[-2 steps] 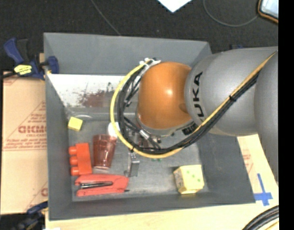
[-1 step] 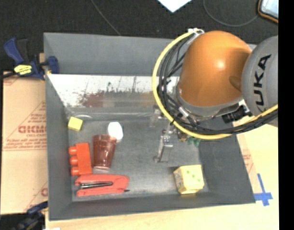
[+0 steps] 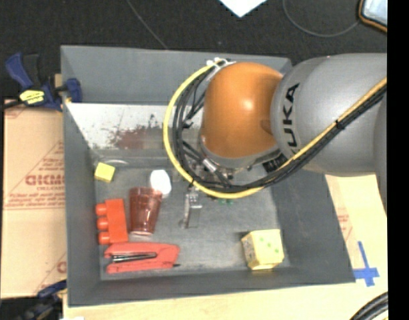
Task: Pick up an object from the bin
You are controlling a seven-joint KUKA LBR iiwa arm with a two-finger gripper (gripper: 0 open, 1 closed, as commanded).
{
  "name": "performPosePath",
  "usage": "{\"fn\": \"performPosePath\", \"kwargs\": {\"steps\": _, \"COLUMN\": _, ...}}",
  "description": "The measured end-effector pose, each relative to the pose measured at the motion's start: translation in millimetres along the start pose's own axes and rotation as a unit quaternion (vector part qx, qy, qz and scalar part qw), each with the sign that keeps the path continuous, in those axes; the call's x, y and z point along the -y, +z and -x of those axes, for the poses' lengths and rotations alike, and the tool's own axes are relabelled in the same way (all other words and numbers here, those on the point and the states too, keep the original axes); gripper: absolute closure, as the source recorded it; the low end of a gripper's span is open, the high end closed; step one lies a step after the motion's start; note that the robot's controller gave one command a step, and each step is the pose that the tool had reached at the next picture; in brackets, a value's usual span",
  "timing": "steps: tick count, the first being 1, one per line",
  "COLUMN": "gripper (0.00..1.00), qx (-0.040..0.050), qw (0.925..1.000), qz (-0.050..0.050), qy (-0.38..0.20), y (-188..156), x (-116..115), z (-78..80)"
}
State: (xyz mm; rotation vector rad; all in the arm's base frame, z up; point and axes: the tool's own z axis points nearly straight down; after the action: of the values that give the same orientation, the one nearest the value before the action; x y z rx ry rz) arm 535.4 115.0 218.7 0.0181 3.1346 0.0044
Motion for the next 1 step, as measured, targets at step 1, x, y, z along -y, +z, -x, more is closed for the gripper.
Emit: {"fn": "performPosePath", "kwargs": {"steps": 1, "gripper": 1.00, "qx": 0.0077, "qw": 0.9996, "qz": 0.000, "qy": 0.028, "y": -53.0, "x": 31.0, "z": -15.6}}
